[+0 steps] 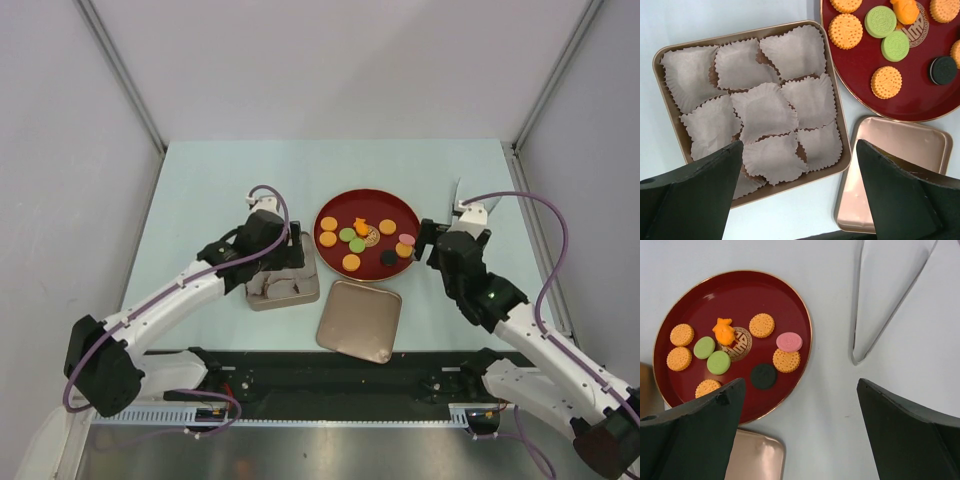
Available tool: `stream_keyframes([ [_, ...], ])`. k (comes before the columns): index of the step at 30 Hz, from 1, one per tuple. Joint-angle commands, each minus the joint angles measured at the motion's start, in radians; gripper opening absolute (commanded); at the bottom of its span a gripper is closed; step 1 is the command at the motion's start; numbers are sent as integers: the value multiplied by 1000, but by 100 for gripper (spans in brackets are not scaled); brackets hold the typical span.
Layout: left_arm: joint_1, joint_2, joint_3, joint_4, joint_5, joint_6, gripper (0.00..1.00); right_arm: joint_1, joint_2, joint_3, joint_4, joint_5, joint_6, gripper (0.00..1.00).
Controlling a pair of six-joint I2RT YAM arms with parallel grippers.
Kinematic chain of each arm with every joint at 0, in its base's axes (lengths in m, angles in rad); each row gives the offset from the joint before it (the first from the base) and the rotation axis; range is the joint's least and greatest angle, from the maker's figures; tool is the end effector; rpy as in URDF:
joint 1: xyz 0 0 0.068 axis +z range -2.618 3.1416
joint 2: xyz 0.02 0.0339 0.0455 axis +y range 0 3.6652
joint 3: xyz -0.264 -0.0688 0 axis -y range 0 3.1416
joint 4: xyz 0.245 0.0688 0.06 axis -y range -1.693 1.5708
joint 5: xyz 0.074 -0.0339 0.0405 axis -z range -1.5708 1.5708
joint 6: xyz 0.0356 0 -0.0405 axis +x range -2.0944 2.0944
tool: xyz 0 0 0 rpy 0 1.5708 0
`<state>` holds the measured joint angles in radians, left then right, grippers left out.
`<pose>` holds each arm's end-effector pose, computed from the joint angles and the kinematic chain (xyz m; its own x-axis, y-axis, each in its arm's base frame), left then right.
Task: Pack the cookies
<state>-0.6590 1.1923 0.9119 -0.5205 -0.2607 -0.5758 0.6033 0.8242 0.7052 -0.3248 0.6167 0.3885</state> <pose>0.2032 -0.1458 0.2708 -0.7210 -0.1070 -0.6846 0.0682 0.9723 -0.2238 0.1633 0.0875 0.2935 -0.3396 0.1413 -0.9299 0.1036 0.9883 0.1123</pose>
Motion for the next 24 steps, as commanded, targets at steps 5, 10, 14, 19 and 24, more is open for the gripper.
stream_keyframes([
  [5, -5, 4, 12, 4, 4, 25, 100, -37, -7, 59, 17, -81, -5, 100],
  [10, -5, -34, -14, 53, 80, 60, 100, -175, 114, 152, -48, -60, 69, 100],
  [14, -5, -68, -22, 65, 118, 56, 100, -362, 202, 230, -60, -185, 27, 100],
  [19, -5, -100, -34, 71, 170, 44, 100, -445, 400, 332, -111, -163, 0, 100],
  [24, -5, -132, -44, 77, 195, 44, 100, -464, 610, 362, -60, -153, -19, 100],
])
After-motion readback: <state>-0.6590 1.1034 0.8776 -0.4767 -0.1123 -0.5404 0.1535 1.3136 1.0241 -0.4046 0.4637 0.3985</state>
